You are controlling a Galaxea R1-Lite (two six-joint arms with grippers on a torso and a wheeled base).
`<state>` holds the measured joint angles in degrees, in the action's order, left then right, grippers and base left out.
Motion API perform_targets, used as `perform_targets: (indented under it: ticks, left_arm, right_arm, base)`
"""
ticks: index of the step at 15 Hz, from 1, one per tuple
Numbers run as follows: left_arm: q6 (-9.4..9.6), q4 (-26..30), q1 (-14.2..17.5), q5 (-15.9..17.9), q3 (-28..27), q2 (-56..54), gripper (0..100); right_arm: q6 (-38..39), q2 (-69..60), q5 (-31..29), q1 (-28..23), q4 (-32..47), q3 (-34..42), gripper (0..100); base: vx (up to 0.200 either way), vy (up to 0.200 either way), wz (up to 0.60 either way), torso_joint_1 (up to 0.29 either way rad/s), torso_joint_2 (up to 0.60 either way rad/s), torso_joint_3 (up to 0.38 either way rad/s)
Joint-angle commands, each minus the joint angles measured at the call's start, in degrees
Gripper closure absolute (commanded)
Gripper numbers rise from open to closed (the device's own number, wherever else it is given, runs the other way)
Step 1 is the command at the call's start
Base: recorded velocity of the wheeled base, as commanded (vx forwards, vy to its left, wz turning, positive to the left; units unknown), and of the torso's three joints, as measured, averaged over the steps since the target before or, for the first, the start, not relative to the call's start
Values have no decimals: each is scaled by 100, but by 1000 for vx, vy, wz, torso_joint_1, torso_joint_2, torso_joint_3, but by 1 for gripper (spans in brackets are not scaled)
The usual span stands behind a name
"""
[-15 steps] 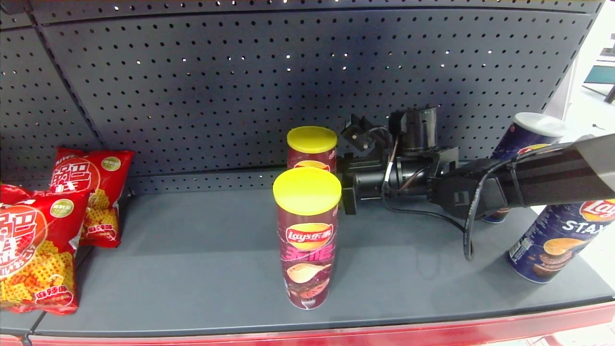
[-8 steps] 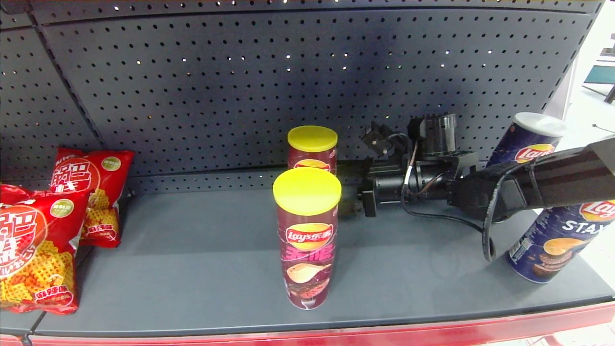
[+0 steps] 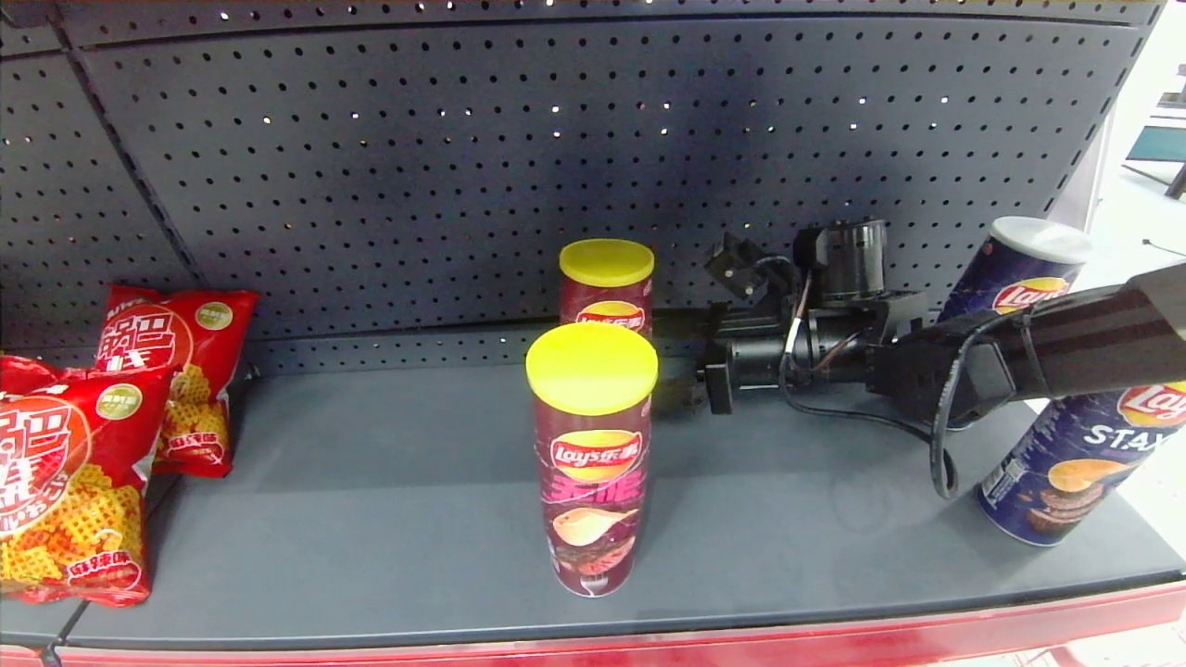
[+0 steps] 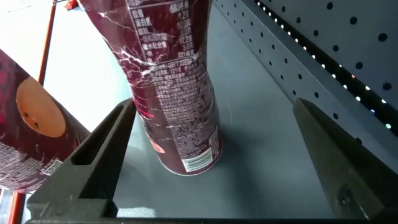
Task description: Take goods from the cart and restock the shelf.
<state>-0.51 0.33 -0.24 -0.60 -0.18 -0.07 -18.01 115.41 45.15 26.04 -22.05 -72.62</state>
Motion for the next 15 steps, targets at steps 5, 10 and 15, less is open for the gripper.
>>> perform_targets:
  ticks: [5, 10, 15]
  left_arm:
    - [-2, 2, -2, -2, 1, 7, 0]
    - [-2, 2, 7, -2, 1, 7, 0]
    - [-2, 2, 7, -2, 1, 7, 0]
  right_arm:
    - [16, -396, 2, 42, 17, 371, 0]
    - [8, -906, 29, -196, 26, 828, 0]
    - [-80, -1556, 46, -284, 26, 1628, 0]
  base:
    - [0, 0, 0, 0, 0, 0]
    - [0, 0, 0, 0, 0, 0]
    - [0, 0, 0, 0, 0, 0]
